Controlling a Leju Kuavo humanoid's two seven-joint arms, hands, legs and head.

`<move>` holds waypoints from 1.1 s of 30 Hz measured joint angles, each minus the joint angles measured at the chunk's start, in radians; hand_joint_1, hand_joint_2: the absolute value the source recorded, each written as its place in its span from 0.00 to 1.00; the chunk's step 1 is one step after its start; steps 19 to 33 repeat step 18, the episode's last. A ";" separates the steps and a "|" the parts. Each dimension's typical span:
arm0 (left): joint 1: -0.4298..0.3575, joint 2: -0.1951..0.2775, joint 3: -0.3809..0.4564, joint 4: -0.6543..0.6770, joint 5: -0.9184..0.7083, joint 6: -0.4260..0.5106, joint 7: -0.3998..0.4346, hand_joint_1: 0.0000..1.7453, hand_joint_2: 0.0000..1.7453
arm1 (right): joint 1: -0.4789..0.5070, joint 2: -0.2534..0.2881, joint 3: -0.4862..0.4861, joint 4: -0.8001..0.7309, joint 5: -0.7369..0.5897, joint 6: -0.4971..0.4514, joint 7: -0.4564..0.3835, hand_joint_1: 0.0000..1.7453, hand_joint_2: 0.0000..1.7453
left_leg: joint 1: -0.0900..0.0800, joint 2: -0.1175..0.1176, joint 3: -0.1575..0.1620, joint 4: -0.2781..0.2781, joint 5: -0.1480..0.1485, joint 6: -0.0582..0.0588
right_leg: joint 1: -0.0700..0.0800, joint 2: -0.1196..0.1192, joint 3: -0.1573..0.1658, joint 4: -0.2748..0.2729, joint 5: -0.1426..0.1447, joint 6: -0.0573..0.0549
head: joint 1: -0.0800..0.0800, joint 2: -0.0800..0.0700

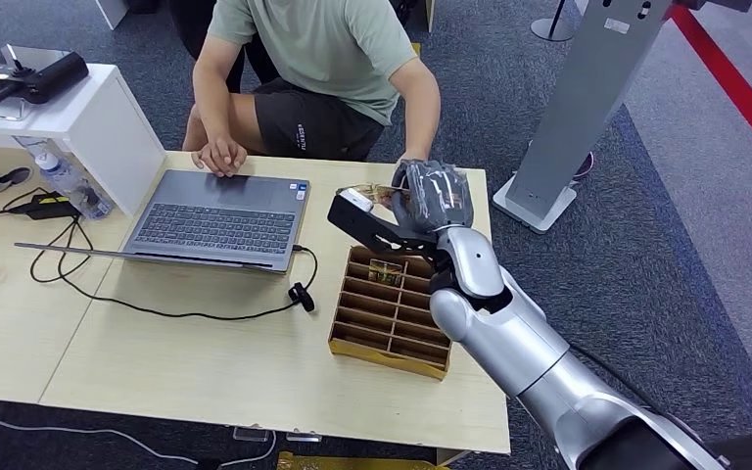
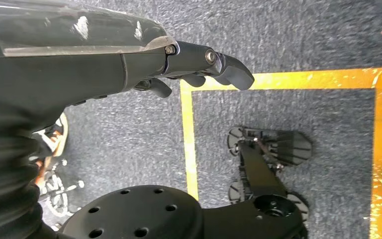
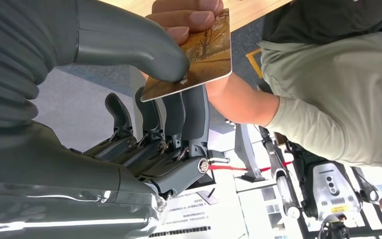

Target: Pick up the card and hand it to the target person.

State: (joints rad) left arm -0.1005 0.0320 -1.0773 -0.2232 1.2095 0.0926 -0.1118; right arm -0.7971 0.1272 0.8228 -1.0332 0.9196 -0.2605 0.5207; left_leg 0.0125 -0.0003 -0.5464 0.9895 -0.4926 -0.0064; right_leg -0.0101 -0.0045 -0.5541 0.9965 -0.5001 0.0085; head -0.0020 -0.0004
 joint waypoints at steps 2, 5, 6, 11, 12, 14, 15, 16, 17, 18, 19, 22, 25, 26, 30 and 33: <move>0.000 0.000 0.000 0.000 0.002 -0.014 0.006 0.00 1.00 | 0.000 0.002 0.000 0.011 0.002 -0.001 -0.002 0.76 1.00 | 0.000 0.000 0.000 0.000 0.000 0.000 | 0.000 0.000 0.000 0.000 0.000 0.000 | 0.000 0.000; 0.000 0.000 0.000 0.000 0.008 -0.031 0.006 0.00 1.00 | -0.001 0.005 0.000 0.027 0.002 -0.004 -0.004 0.76 1.00 | 0.000 0.000 0.000 0.000 0.000 0.000 | 0.000 0.000 0.000 0.000 0.000 0.000 | 0.001 0.000; 0.000 0.000 0.000 0.000 0.010 -0.036 0.006 0.00 1.00 | -0.001 0.006 0.000 0.033 0.002 -0.006 -0.005 0.76 1.00 | 0.000 0.000 0.000 0.000 0.000 0.000 | 0.000 0.000 0.000 0.000 0.000 0.000 | 0.001 0.000; 0.001 0.001 0.000 0.000 0.013 -0.056 0.004 0.00 0.00 | -0.001 0.007 0.000 0.048 0.002 -0.013 -0.009 0.00 1.00 | 0.000 0.000 0.000 0.000 0.000 0.000 | 0.000 0.000 0.000 0.000 0.000 0.000 | 0.001 0.000; 0.001 0.001 0.000 0.000 0.013 -0.058 0.004 0.00 0.00 | -0.001 0.007 0.000 0.051 0.002 -0.014 -0.010 0.00 1.00 | 0.000 0.000 0.000 0.000 0.000 0.000 | 0.000 0.000 0.000 0.000 0.000 0.000 | 0.001 0.000; 0.001 0.001 0.000 0.000 0.013 -0.061 0.004 0.00 0.00 | -0.001 0.008 0.000 0.055 0.002 -0.014 -0.010 0.00 1.00 | 0.000 0.000 0.000 0.000 0.000 0.000 | 0.000 0.000 0.000 0.000 0.000 0.000 | 0.001 0.000; 0.001 0.001 0.000 0.000 0.013 -0.062 0.004 0.00 0.00 | -0.001 0.008 0.000 0.056 0.002 -0.014 -0.010 0.00 1.00 | 0.000 0.000 0.000 0.000 0.000 0.000 | 0.000 0.000 0.000 0.000 0.000 0.000 | 0.001 0.000; 0.001 0.001 0.000 0.000 0.012 -0.062 0.004 0.00 0.00 | -0.001 0.008 0.000 0.057 0.002 -0.014 -0.010 0.00 1.00 | 0.000 0.000 0.000 0.000 0.000 0.000 | 0.000 0.000 0.000 0.000 0.000 0.000 | 0.000 0.000; 0.002 0.001 0.000 0.000 0.012 -0.063 0.004 0.00 0.00 | -0.001 0.008 0.000 0.057 0.002 -0.014 -0.010 0.00 1.00 | 0.000 0.000 0.000 0.000 0.000 0.000 | 0.000 0.000 0.000 0.000 0.000 0.000 | 0.000 0.000; 0.002 0.001 0.000 0.000 0.013 -0.063 0.004 0.00 0.00 | -0.001 0.008 -0.001 0.057 0.002 -0.014 -0.010 0.00 1.00 | 0.000 0.000 0.000 0.000 0.000 0.000 | 0.000 0.000 0.000 0.000 0.000 0.000 | 0.000 0.000; 0.002 0.001 0.000 0.000 0.013 -0.063 0.004 0.00 0.00 | -0.001 0.008 -0.001 0.057 0.002 -0.014 -0.010 0.00 1.00 | 0.000 0.000 0.000 0.000 0.000 0.000 | 0.000 0.000 0.000 0.000 0.000 0.000 | 0.000 0.000; 0.002 0.001 0.000 0.000 0.013 -0.063 0.004 0.00 0.00 | -0.001 0.008 -0.001 0.057 0.002 -0.014 -0.010 0.00 1.00 | 0.000 0.000 0.000 0.000 0.000 0.000 | 0.000 0.000 0.000 0.000 0.000 0.000 | 0.000 0.000; 0.002 0.001 0.000 0.000 0.013 -0.063 0.004 0.00 0.00 | -0.001 0.008 -0.001 0.057 0.002 -0.014 -0.010 0.00 1.00 | 0.000 0.000 0.000 0.000 0.000 0.000 | 0.000 0.000 0.000 0.000 0.000 0.000 | 0.000 0.000; 0.002 0.001 0.000 0.000 0.013 -0.063 0.004 0.00 0.00 | -0.001 0.008 -0.001 0.057 0.002 -0.014 -0.010 0.00 1.00 | 0.000 0.000 0.000 0.000 0.000 0.000 | 0.000 0.000 0.000 0.000 0.000 0.000 | 0.000 0.000; 0.002 0.001 0.000 0.000 0.013 -0.063 0.004 0.00 0.00 | -0.001 0.008 -0.001 0.057 0.002 -0.014 -0.010 0.00 1.00 | 0.000 0.000 0.000 0.000 0.000 0.000 | 0.000 0.000 0.000 0.000 0.000 0.000 | 0.000 0.000; 0.002 0.001 0.000 0.000 0.013 -0.063 0.004 0.00 0.00 | -0.001 0.008 -0.001 0.057 0.002 -0.014 -0.010 0.00 1.00 | 0.000 0.000 0.000 0.000 0.000 0.000 | 0.000 0.000 0.000 0.000 0.000 0.000 | 0.000 0.000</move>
